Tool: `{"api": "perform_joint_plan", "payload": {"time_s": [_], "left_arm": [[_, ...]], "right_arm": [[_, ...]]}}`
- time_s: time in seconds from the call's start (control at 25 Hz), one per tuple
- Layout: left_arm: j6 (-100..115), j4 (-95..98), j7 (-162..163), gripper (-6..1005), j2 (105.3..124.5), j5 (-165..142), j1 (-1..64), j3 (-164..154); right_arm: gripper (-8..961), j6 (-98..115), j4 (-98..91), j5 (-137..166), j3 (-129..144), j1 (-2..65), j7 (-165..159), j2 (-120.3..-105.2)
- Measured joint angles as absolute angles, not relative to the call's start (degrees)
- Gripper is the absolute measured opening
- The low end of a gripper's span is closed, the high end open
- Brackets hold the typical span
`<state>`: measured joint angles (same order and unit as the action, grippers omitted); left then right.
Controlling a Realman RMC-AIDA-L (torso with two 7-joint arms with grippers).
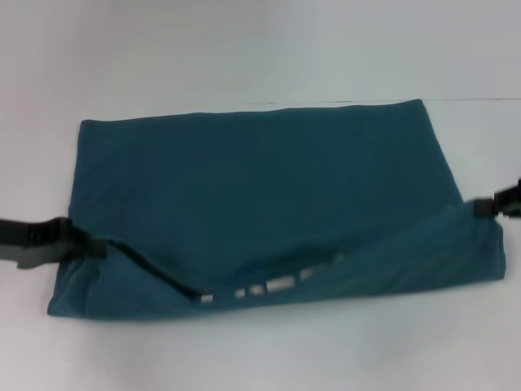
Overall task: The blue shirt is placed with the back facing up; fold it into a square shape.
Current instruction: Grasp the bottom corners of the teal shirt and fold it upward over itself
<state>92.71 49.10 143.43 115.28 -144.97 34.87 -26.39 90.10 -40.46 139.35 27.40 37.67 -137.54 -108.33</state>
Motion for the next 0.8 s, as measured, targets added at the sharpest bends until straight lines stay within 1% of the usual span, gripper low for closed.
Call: {"api": "perform_joint_plan", "payload": {"time_s": [0.16, 0.4, 0.52, 0.68, 0.8], "left_arm": [[90.0, 48.4, 144.5, 41, 115.16, -144.9, 36.8, -26.5], [85.9, 48.3, 146.9, 41, 115.10, -144.9, 40.6, -26.5], [82.8, 48.0, 148.7, 41, 114.72, -145.1, 42.8, -27.6], [75.9, 45.3, 151.2, 41, 113.59, -145.3, 45.4, -31.4], [68.4, 42.0, 152.2, 41, 113.43, -145.4, 46.8, -34.5]], "right_arm": [[39, 85.3, -40.4, 137.1, 27.2, 37.9, -138.6, -108.33], [39, 78.2, -40.3, 132.1, 27.4, 38.4, -138.8, -108.92], [40, 75.1, -40.2, 131.1, 27.5, 39.2, -138.8, -109.14], [40, 67.8, -39.5, 131.0, 29.0, 41.2, -138.9, -110.27], [41, 60.3, -37.4, 131.0, 31.6, 42.8, -138.5, -111.09]]}}
